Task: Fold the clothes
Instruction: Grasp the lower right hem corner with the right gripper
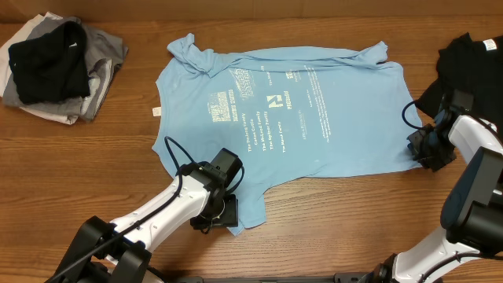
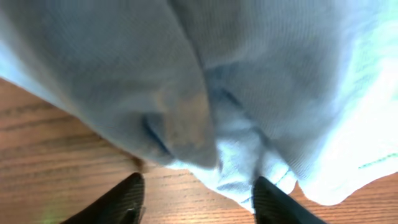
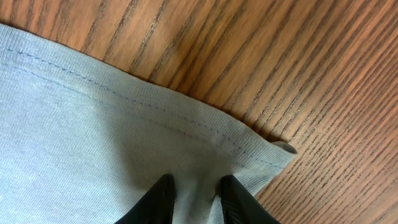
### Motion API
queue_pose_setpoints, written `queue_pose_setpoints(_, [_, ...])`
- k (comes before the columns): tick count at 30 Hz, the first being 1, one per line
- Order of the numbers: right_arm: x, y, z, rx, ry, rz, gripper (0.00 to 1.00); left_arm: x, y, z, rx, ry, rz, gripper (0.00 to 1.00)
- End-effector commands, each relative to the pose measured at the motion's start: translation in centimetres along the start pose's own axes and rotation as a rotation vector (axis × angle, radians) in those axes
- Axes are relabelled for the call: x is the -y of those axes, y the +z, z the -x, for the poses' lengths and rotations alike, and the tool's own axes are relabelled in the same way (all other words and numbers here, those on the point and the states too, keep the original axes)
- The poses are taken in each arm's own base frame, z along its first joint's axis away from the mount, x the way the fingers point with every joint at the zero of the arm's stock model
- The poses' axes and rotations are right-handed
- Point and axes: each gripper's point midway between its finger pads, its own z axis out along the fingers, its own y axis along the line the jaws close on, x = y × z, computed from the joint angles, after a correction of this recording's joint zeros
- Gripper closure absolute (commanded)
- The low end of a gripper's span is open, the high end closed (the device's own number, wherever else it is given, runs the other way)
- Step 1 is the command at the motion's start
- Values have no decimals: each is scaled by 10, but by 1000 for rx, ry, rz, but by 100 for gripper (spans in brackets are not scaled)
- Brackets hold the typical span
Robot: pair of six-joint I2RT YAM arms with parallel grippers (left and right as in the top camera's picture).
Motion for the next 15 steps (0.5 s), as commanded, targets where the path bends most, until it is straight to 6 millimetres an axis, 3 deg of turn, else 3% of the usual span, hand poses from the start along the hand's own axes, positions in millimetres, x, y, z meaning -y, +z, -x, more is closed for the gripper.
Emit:
queue_pose_setpoints(1, [6, 32, -24, -109, 3, -22, 72, 4, -6, 7, 33, -19, -18, 47])
queue_pose_setpoints(4, [6, 32, -24, -109, 3, -23, 75, 3, -6, 8, 36, -18, -14, 51])
queue_pose_setpoints(7, [6, 32, -24, -110, 3, -23, 92, 3, -6, 8, 36, -18, -14, 64])
queue_pose_setpoints(9, [6, 32, -24, -111, 3, -23, 96, 4, -6, 8, 38, -18, -16, 73])
queue_pose_setpoints(12, [6, 32, -24, -110, 2, -23, 96, 4, -6, 9, 41, -17, -19, 89])
queue_pose_setpoints(15, [6, 32, -24, -110, 3, -23, 96, 4, -5, 9, 42, -17, -20, 96])
